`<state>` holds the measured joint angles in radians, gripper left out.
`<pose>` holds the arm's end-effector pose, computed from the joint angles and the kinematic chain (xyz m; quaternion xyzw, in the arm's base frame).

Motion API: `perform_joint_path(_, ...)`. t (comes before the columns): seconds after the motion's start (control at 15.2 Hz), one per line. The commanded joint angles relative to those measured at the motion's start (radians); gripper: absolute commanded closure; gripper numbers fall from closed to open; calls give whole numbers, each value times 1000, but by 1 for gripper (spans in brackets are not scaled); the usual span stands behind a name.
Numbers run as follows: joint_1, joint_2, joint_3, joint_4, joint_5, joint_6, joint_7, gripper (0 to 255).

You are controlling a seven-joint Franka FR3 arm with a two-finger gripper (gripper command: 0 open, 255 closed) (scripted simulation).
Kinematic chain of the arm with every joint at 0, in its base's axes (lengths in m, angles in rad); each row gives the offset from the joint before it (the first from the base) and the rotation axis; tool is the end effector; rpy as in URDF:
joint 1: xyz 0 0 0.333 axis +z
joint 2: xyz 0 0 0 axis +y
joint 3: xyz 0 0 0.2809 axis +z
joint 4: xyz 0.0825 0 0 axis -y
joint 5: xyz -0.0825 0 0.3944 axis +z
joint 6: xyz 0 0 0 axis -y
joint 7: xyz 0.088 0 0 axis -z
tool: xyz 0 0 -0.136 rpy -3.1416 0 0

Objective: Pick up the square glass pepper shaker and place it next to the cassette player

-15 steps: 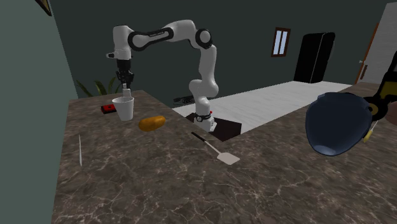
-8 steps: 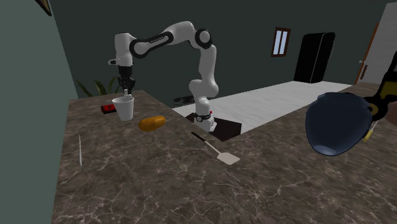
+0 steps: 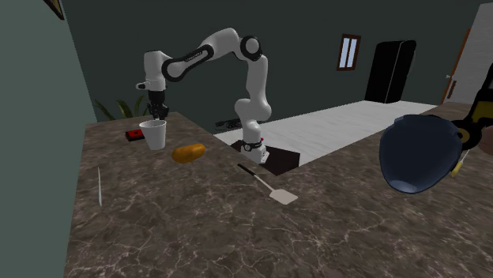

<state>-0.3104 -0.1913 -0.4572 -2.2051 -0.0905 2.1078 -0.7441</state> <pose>0.3696 -0.3674 0.3923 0.9992 0.0120 0.0294 0.0245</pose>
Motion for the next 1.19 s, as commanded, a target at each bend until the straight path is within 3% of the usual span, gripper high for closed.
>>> perform_joint_path(0.0, 0, 5, -1, -14, 1, 19, -1, 255)
perform_joint_path(0.46, 0, 5, -1, -14, 2, 19, -1, 255)
perform_joint_path(0.53, 0, 5, -1, -14, 2, 19, -1, 0)
perform_joint_path(0.86, 0, 5, -1, -14, 2, 19, -1, 0)
perform_joint_path(1.12, 0, -43, 13, 70, -13, -109, 12, 0)
